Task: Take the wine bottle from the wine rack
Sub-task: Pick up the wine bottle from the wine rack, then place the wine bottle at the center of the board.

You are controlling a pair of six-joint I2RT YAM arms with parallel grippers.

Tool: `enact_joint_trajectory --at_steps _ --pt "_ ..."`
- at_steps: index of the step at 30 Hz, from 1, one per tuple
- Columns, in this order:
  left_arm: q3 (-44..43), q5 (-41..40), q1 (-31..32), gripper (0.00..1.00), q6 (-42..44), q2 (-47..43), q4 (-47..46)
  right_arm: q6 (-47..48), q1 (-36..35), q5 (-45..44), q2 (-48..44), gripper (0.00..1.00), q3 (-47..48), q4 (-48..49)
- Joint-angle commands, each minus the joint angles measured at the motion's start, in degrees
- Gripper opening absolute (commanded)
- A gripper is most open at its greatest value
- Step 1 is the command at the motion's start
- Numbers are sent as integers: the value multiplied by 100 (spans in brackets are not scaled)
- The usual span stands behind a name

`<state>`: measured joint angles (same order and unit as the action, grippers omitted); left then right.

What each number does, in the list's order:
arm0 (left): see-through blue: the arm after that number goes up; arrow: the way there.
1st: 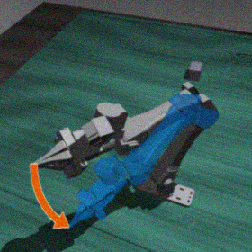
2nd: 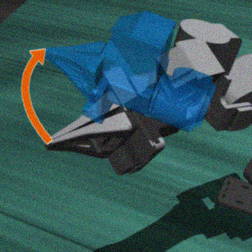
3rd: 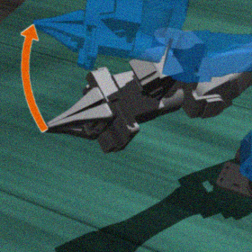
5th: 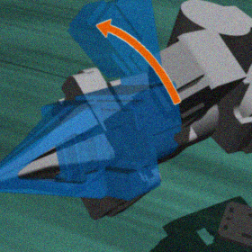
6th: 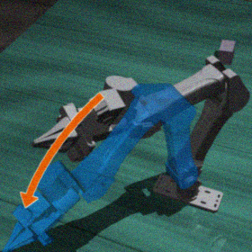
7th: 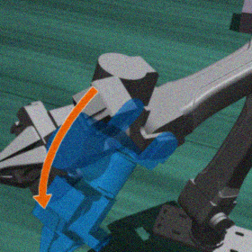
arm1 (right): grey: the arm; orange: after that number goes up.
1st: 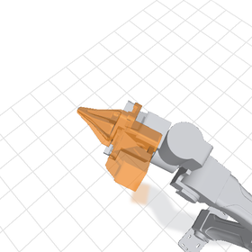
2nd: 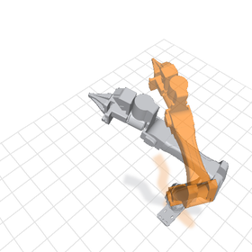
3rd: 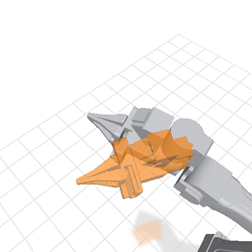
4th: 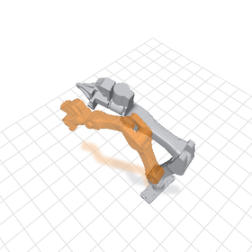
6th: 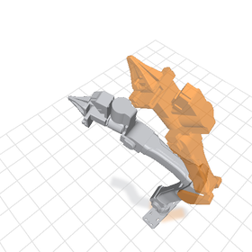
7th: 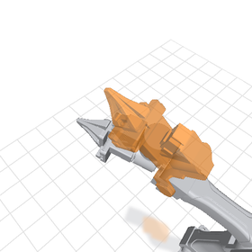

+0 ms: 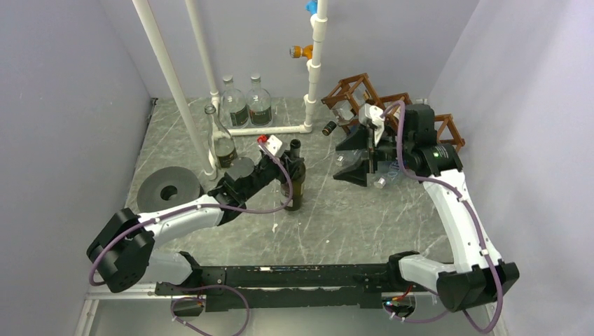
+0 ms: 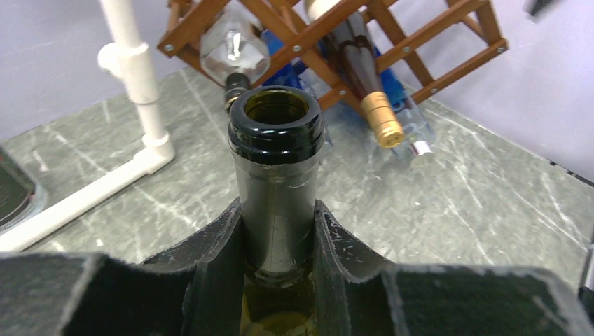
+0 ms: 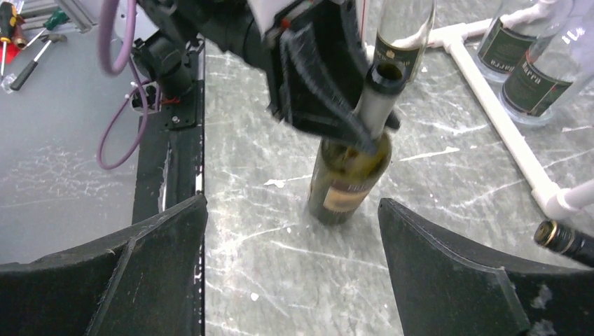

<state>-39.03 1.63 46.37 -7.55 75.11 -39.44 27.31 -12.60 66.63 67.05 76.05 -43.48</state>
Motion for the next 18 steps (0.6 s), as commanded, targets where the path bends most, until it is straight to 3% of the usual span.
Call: enact_joint_trajectory --at_steps 1,12,18 --pt "-597 84 -294 0 104 -324 -137 268 385 555 -482 95 -662 104" --pt "-1728 194 -916 0 359 193 495 160 1442 821 -1227 99 -2187 997" --pt "-2398 114 -1228 0 515 710 557 273 1934 1149 -1390 99 -2502 1097"
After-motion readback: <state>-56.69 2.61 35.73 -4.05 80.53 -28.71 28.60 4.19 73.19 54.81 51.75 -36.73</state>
